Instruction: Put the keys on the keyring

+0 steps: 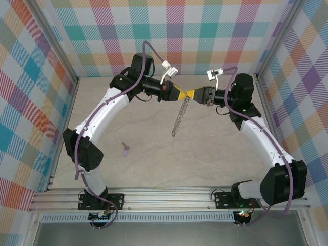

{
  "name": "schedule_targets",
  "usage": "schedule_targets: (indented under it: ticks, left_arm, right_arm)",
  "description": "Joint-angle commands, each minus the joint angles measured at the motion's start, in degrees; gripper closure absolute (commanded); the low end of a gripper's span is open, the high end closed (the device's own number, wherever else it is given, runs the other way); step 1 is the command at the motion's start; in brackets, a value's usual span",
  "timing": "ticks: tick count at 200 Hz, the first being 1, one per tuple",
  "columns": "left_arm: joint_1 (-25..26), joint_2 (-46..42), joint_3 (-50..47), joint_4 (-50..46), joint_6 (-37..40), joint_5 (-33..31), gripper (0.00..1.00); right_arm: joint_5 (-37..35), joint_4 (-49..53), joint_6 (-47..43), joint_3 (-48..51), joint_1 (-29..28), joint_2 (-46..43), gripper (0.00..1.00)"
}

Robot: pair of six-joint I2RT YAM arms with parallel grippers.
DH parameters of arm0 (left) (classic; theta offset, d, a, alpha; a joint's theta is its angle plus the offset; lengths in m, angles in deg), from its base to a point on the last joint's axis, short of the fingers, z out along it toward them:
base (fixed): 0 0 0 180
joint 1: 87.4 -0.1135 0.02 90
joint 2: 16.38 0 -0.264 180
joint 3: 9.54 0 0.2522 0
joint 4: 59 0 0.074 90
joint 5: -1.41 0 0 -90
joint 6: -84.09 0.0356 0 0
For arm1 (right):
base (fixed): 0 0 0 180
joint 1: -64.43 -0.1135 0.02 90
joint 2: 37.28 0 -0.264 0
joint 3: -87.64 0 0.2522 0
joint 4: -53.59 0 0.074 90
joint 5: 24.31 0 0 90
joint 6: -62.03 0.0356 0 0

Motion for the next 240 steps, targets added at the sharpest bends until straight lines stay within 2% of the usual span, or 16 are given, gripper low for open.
schedule_targets:
  ticks: [1,35,52,107,179,240]
  left_arm:
    - [-0.6,0.3,2.2,-0.9,1.5,2.0,1.0]
    - [-0.6,0.5,2.4,-1.8,2.2,2.1,1.0]
    - [-0.6,0.4,2.4,-2.3,2.6,1.9,1.0]
    - [-0.6,0.6,3.4,-3.5,3.5,1.9,1.0]
    - [-0.6,0.9,4.4,-4.5,4.0,2.1,1.0]
    - [-0.6,1.4,5.0,-5.0,4.3,2.5,1.0]
  right_arm:
    - [1.1,-1.7,-0.2,0.4,-0.4,0.0,0.7]
    - [-1.7,0.7,-2.0,0.6,-0.4,-1.3,0.61]
    - [-4.0,2.8,-3.3,0.6,-0.3,-2.5,0.6]
    - [-4.8,4.4,-3.9,1.2,-0.3,-3.9,0.74]
    - [-3.5,0.5,-1.2,3.7,-1.3,-3.6,0.73]
    - [-3.5,-0.6,-0.7,3.8,-2.0,-3.6,0.76]
